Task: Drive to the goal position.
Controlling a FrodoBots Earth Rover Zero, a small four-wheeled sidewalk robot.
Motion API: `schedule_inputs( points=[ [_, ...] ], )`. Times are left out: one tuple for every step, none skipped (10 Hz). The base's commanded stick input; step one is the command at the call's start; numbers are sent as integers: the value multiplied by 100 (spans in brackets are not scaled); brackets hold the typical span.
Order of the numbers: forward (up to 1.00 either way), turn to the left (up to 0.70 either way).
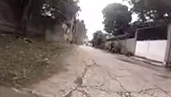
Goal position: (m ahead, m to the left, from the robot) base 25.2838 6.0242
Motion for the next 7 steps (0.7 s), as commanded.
schedule_inputs(
  points=[
    [100, 0],
    [100, 0],
    [100, 0],
    [100, 0],
    [100, 0],
    [100, -19],
    [100, -35]
  ],
)
